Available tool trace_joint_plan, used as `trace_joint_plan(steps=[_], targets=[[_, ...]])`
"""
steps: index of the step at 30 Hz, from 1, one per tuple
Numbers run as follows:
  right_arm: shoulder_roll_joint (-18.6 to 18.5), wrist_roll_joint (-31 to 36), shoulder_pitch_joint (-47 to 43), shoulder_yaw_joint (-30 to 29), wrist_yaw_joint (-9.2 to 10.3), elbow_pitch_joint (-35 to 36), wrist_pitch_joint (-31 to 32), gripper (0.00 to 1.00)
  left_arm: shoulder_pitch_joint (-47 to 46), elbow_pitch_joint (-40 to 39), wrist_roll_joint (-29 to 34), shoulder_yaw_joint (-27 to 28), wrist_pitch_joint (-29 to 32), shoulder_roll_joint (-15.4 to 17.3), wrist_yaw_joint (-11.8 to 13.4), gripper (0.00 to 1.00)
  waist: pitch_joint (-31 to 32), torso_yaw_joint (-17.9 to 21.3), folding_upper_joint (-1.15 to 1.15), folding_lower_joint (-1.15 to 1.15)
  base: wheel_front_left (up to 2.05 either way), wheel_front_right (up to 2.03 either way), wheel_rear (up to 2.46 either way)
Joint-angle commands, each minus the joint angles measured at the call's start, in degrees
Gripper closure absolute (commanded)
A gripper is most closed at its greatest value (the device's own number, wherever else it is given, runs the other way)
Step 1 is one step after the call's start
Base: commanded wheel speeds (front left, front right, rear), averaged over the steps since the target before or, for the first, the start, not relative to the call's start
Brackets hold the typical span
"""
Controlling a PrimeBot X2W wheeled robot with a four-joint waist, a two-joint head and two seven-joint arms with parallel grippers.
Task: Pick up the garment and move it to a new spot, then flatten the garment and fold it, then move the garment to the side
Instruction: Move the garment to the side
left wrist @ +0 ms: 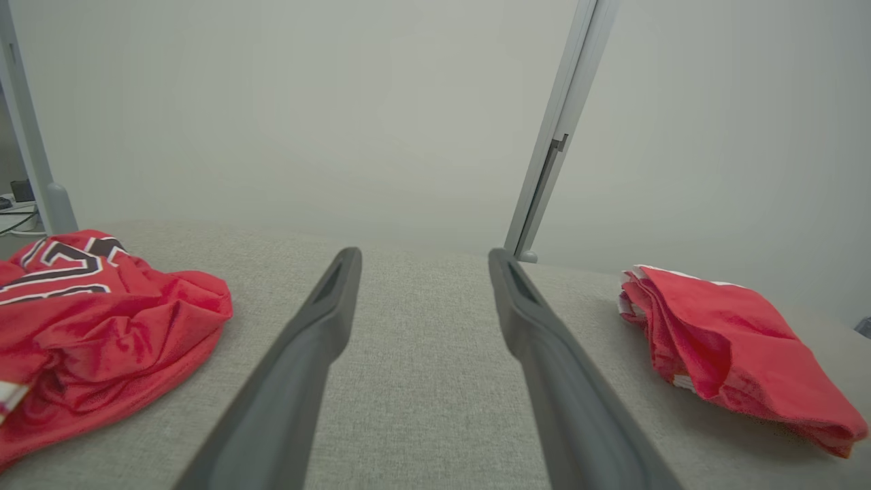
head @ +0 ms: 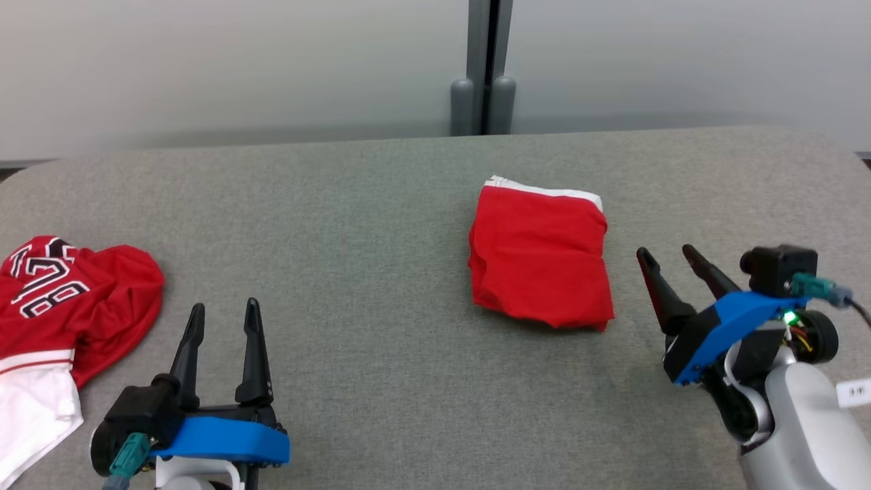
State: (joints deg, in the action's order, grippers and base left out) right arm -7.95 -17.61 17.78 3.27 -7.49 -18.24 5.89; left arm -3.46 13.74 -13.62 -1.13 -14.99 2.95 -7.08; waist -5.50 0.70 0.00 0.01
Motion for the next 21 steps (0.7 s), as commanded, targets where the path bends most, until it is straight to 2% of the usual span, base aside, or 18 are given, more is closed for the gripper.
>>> trace_joint_plan(steps=[1,6,10,18,19,20,21], targets=[[-0.6,-1.6,2.4,-0.4,-0.02,-1.3,2.6,0.00,-1.3,-0.7,-0.5,-0.3,-0.3,-0.1,-0.1,0.00,-2.4,-2.2,0.00,-0.01,0.00,0.00,0.00],[-2.2,-5.3,9.6,-0.4,-0.02,-6.5,12.6,0.00,-2.8,-2.1,-0.5,-1.7,-0.3,-0.1,-0.2,0.00,-6.4,-5.6,0.00,-0.01,0.00,0.00,0.00],[-2.6,-4.4,13.1,-2.6,-0.02,-11.8,17.8,0.00,-3.8,-2.2,-1.0,-2.7,-0.3,-0.1,-0.3,0.00,-8.5,-8.0,0.00,-0.01,0.00,0.00,0.00],[-1.0,-2.7,14.5,-5.5,-0.02,-19.6,19.7,0.00,-3.9,-3.0,-1.5,-4.2,-0.3,-0.1,0.5,0.00,-8.8,-10.6,0.00,-0.01,0.00,0.00,0.00],[-1.2,-2.0,14.5,-5.0,-0.02,-20.3,20.1,0.52,-3.8,-3.1,-1.5,-4.2,-0.3,-0.1,0.5,0.00,-8.7,-10.6,0.00,-0.01,0.00,0.00,0.00],[-1.3,-1.4,14.5,-4.6,-0.01,-20.6,19.8,0.90,-3.6,-3.2,-1.4,-4.1,-0.3,-0.1,0.6,0.00,-8.6,-10.5,0.00,-0.01,0.00,0.00,0.00],[-1.5,-1.1,14.6,-4.3,-0.01,-20.8,19.5,1.00,-3.4,-3.3,-1.3,-4.0,-0.3,-0.1,0.6,0.00,-8.6,-10.2,0.00,-0.01,0.00,0.00,0.00]])
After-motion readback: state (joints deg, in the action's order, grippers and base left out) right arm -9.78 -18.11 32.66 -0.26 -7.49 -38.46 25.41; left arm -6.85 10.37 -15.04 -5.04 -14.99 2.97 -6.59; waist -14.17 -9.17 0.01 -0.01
